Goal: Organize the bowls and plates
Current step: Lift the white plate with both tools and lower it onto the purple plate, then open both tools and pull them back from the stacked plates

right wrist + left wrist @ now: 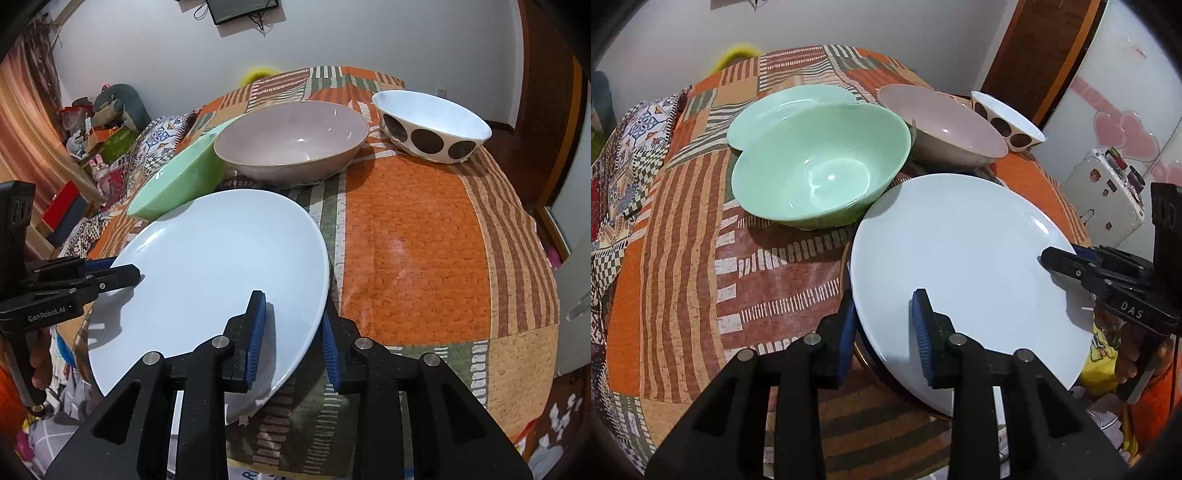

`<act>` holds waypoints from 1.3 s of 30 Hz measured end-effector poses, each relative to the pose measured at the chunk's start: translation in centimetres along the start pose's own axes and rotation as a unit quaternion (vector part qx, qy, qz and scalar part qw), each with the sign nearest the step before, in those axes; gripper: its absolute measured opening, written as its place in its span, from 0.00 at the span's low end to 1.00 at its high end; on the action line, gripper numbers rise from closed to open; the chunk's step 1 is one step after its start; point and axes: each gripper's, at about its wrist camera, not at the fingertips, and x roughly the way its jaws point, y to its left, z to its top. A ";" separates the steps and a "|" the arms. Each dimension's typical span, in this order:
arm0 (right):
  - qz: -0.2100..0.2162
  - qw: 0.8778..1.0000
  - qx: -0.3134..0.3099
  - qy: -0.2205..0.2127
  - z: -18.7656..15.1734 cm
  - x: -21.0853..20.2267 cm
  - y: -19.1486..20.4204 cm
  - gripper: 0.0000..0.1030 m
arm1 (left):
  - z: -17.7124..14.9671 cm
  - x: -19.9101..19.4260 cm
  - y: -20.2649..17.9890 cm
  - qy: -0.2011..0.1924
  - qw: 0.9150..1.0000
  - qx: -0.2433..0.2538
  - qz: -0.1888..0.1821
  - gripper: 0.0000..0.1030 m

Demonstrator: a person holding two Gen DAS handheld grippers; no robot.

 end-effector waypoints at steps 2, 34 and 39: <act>0.000 1.000 -0.004 0.003 0.0 0.0 0.0 0.28 | 0.0 -0.2 0.0 -0.001 1.000 0.001 0.006 0.29; 0.051 0.987 -0.046 -0.149 11.2 -9.2 4.4 0.38 | 7.0 -16.1 5.0 -0.203 0.975 -0.048 0.078 0.48; 0.060 0.986 -0.058 -0.144 14.6 -8.2 5.8 0.38 | 10.0 -16.4 7.8 -0.214 0.970 -0.068 0.095 0.48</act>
